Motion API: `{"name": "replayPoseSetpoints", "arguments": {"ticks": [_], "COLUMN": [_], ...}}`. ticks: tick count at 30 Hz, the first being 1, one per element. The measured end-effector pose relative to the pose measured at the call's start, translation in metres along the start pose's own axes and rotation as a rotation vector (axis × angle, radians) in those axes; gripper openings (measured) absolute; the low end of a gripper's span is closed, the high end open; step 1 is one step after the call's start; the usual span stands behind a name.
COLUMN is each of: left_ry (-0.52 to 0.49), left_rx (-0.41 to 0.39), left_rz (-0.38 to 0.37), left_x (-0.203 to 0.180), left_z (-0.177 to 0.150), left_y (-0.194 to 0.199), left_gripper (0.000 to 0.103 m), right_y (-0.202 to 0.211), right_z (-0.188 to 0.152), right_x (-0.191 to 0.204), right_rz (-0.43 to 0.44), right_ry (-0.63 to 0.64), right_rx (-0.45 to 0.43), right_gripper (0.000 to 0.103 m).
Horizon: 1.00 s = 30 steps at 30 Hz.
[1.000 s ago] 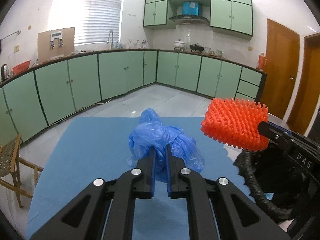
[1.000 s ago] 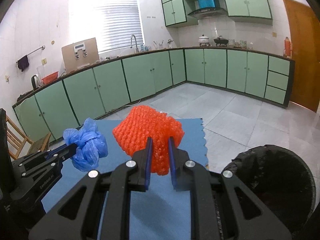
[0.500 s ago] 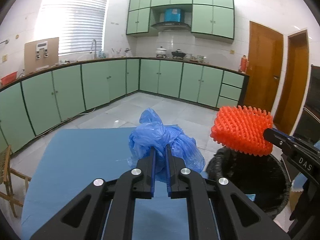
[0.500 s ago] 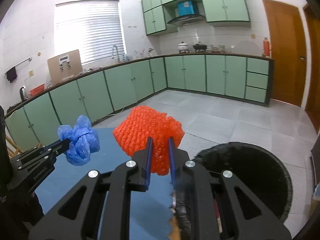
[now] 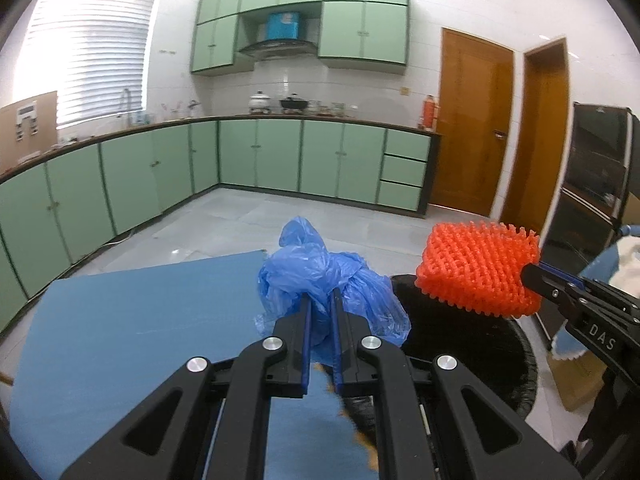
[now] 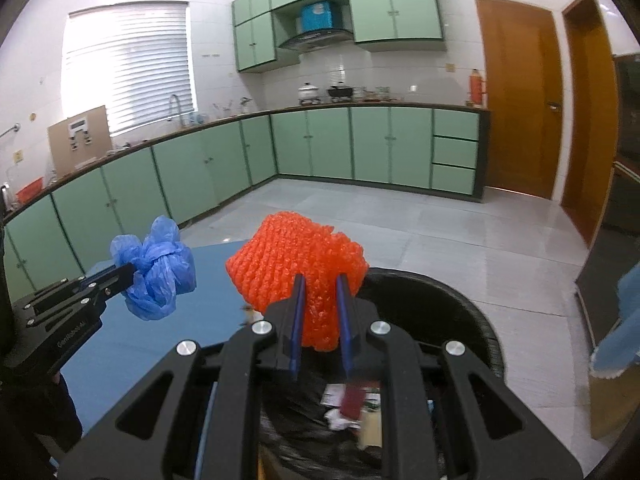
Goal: Collect trash
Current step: 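Carry the blue bag and orange sponge over the bin, then open both grippers to drop the bag and sponge into the bin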
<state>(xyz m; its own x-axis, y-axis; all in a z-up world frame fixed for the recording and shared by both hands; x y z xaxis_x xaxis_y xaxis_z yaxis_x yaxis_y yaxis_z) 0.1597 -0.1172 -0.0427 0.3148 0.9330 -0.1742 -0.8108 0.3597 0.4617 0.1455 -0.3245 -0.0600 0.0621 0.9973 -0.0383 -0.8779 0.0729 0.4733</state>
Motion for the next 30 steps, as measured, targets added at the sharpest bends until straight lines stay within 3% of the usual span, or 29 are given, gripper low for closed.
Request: {"name": "replayPoseSetpoints", "arguments": {"ticks": [13,25,28,30], "left_ry": [-0.064,-0.090,-0.078,-0.063], "left_rx": [0.097,0.196,0.213,0.220], "left_rz": [-0.082,-0.092,-0.088,-0.084], "left_x": [-0.066,-0.093,-0.094,-0.090], "left_z": [-0.028,-0.062,-0.063,-0.058], "left_y": [-0.059,-0.115,-0.123,-0.129], "left_gripper": [0.008,0.009,0.020,0.037], "right_y": [-0.012,-0.052,-0.061,-0.065], "right_z": [-0.051,-0.082,-0.083,-0.085], "right_x": [-0.068,-0.092,-0.093,-0.095], "right_rz": [-0.126,-0.133,-0.137,-0.141], "right_ry": [-0.044,-0.084,-0.078,-0.077], "right_rx": [0.084,0.154,0.178,0.192], "right_gripper": [0.014,0.016,0.028,0.037]}}
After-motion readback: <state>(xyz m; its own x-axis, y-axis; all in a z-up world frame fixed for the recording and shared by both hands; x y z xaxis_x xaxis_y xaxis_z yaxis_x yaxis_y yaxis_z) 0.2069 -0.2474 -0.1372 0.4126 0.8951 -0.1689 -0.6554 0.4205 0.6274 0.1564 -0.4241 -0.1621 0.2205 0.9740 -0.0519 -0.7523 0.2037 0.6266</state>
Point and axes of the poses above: each gripper's, at about its wrist camera, not at the fingertips, and y roughly against the way its jaws point, x to its left, z to its top, the point moved 3 cm from there along -y, roughly the way its jaws point, and after that the axes turned 7 degrees about y, right-handed, at the moved point
